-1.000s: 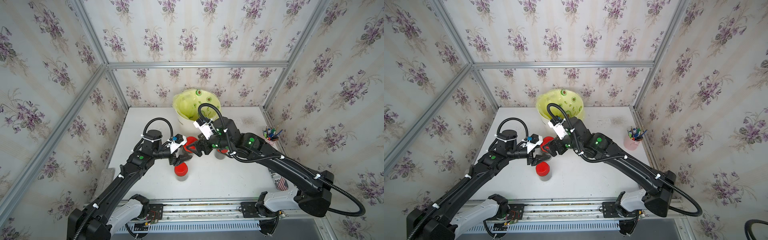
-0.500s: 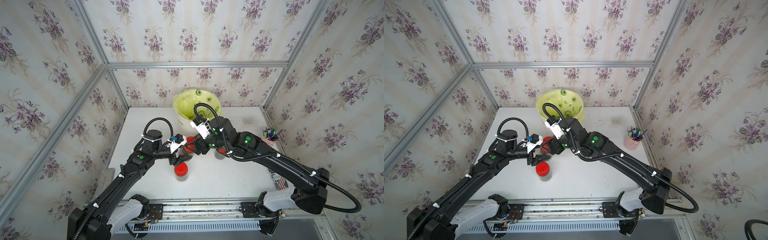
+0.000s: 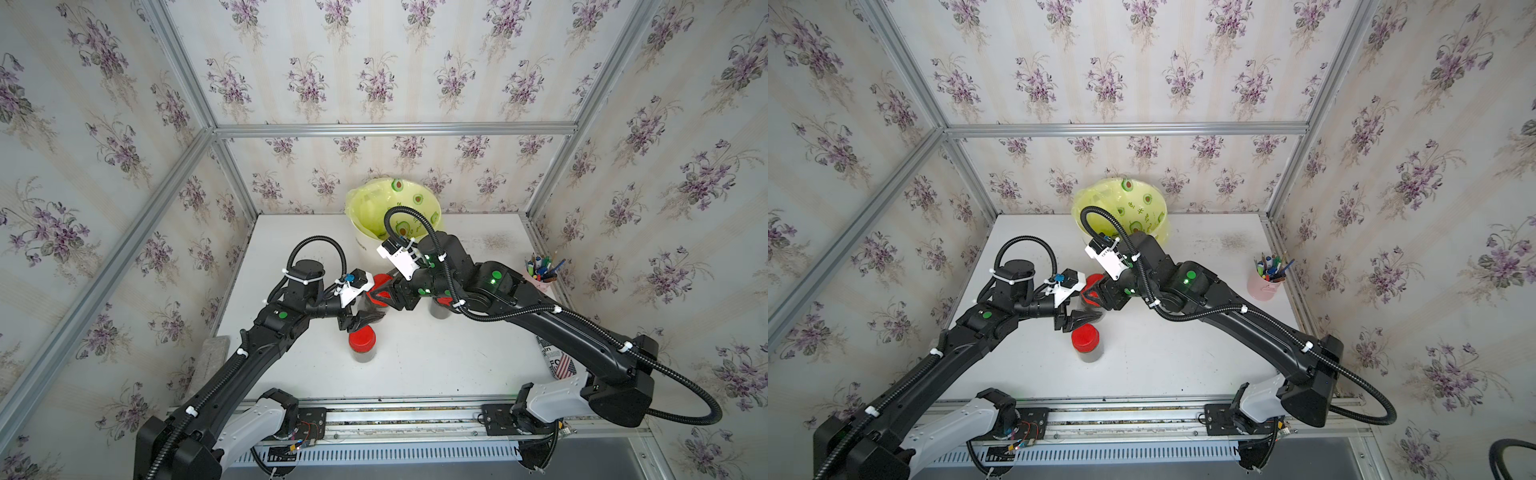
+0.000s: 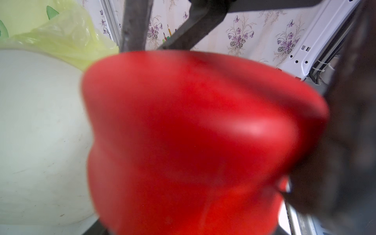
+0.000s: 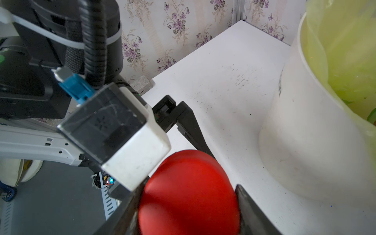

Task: Empty moldy tea leaves from jars
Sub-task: Unscrew the lid from the jar.

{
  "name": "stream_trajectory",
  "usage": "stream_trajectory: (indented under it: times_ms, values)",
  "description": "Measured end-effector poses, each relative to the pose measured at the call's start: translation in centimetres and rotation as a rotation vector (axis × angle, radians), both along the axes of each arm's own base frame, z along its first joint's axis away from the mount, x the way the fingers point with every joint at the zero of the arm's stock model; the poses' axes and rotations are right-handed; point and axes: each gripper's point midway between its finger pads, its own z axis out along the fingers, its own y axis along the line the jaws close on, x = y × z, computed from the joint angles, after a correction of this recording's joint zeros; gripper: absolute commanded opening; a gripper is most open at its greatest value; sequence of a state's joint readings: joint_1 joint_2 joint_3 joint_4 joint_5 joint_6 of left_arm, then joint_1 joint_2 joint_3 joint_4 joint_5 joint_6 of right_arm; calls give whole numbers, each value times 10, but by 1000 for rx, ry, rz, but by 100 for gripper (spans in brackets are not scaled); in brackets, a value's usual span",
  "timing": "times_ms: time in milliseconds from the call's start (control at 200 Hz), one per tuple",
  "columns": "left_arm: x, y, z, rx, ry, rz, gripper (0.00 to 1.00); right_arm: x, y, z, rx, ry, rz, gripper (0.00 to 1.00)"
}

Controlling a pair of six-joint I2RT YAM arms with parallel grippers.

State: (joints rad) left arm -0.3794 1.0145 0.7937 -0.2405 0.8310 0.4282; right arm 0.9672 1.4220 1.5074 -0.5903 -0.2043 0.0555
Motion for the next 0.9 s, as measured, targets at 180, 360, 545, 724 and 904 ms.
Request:
stream_trajectory:
  times_ms: [180,360,545,724,904]
  values:
    - [-1,0,0,1,0,-6,46,-3,3,0,-17,-38,77,45]
    - [-3,0,0,1,-2,-16,46,-8,5,1,-27,-93,173,42]
    - [-5,-2,2,-9,-4,-30,46,-8,0,5,-40,-137,250,41]
    - [-5,-2,4,-13,-6,-32,46,-6,-2,5,-35,-160,334,41]
    - [-6,-2,3,-12,1,-35,46,-7,-5,3,-25,-178,406,41]
